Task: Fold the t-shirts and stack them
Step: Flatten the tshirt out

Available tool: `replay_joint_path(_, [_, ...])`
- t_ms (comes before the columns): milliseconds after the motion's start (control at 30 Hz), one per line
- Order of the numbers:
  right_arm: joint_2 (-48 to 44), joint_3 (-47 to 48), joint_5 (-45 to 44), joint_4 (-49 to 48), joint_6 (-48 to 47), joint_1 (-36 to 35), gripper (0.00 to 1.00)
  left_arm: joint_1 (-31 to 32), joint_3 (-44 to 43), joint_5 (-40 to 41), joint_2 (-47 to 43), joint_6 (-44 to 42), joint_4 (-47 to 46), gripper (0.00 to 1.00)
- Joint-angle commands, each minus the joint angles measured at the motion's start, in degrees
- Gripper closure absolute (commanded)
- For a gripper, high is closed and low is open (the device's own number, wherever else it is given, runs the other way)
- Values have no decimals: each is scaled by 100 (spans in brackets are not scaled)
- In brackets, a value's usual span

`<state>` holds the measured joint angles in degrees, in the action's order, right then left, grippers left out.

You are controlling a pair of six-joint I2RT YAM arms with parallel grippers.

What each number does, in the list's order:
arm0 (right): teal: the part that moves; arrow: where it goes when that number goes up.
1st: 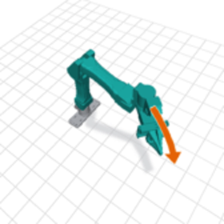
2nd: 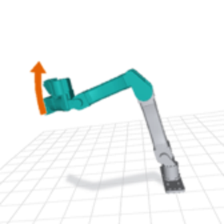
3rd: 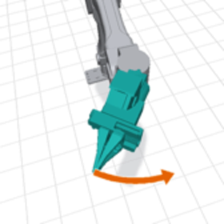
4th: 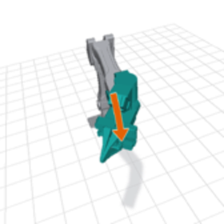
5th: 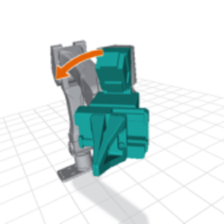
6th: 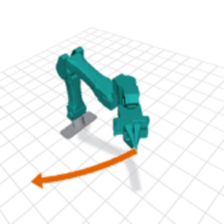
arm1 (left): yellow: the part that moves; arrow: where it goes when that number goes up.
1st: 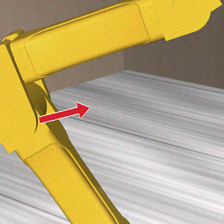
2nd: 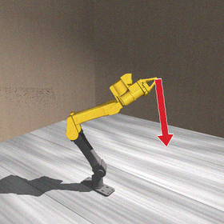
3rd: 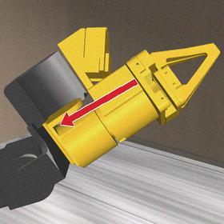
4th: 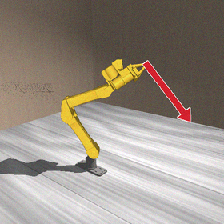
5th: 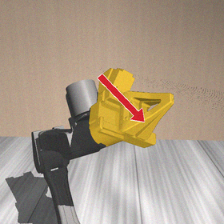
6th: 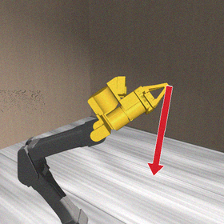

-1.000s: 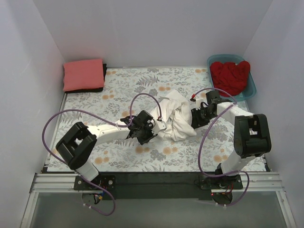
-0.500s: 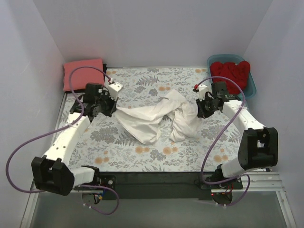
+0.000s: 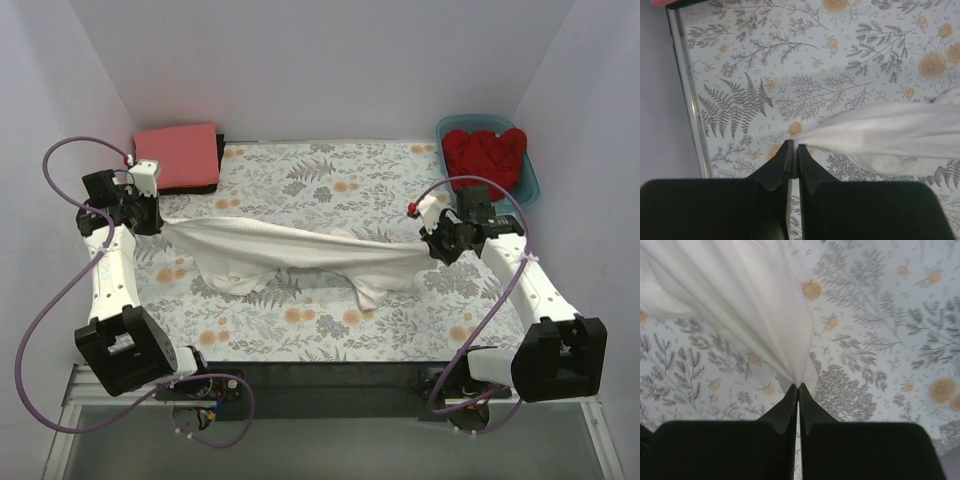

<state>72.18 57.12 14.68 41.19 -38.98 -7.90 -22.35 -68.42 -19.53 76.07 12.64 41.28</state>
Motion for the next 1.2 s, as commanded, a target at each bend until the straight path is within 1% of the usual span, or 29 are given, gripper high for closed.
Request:
replay_joint_path(0, [-309,-692,368,916,-1145,-1,99,-50,433,-455,-487,-789,197,100])
replay_joint_path(33, [-362,-833,430,1170,-1312,-18,99,-42,609,-464,-575,-920,170,100])
replay_joint_path(67, [-467,-982,518,1337,-1705,-10,99,-50,959,-429,-646,-1052,127,100])
replay_joint_path(100, [-512,-1149,693,1496,-1848,-44,94,-50,1076,-446,-707,-1158,144,100])
replay_joint_path(167, [-574,-1142,948,1951,-2043,-45,72,-50,1286,-525,-717,-1421,284,100])
replay_joint_path(200, [-582,-1003,1123,1989,-2017,-45,50,-50,1349,-552,-708,-1518,293,100])
replay_joint_path(233, [-574,-906,1186,1998,-1965,-45,45,-50,1375,-578,-699,-1598,328,100])
replay_joint_path(300, [-443,-634,1413,1937,-1729,-10,40,-50,1402,-692,-647,-1834,494,100])
replay_joint_path(367, [-39,-133,1634,1928,-1447,17,39,-50,1463,-684,-585,-1958,504,100])
replay_joint_path(400, [136,34,1878,1876,-1298,25,39,-50,1542,-649,-550,-2028,504,100])
replay_joint_path(433, [478,323,1959,1779,-818,17,39,-50,1595,-614,-489,-2168,504,100])
replay_joint_path(500, [822,597,2109,1473,-367,25,45,-42,1813,-526,-453,-2379,452,100])
replay_joint_path(533, [1111,868,2118,1323,114,17,46,-41,1919,-456,-453,-2511,373,100])
replay_joint_path(600, [1376,1168,2275,1016,451,-18,48,-33,2165,-359,-471,-2617,118,100])
replay_joint_path(633, [1630,1317,2294,909,827,-53,49,-24,2201,-333,-462,-2670,100,100])
replay_joint_path(667, [1772,1650,2311,856,987,-158,49,11,2219,-332,-410,-2627,74,100])
replay_joint_path(767, [2317,2152,2522,829,1357,-430,47,99,2167,-402,-295,-2434,108,100])
replay_joint_path(833, [2546,2224,2549,803,1376,-667,44,125,2097,-455,-260,-2355,117,100])
replay_joint_path(867, [2616,2250,2366,803,1367,-765,42,152,2070,-473,-234,-2293,126,100])
replay_joint_path(1000, [3020,2215,2040,724,1323,-968,41,213,1851,-569,3,-2126,196,100])
replay_joint_path(1067, [3161,2215,2013,724,1323,-985,41,222,1719,-639,56,-2064,249,100])
replay_joint_path(1167, [3355,2224,2056,741,1349,-1090,44,240,1639,-675,171,-2003,276,100])
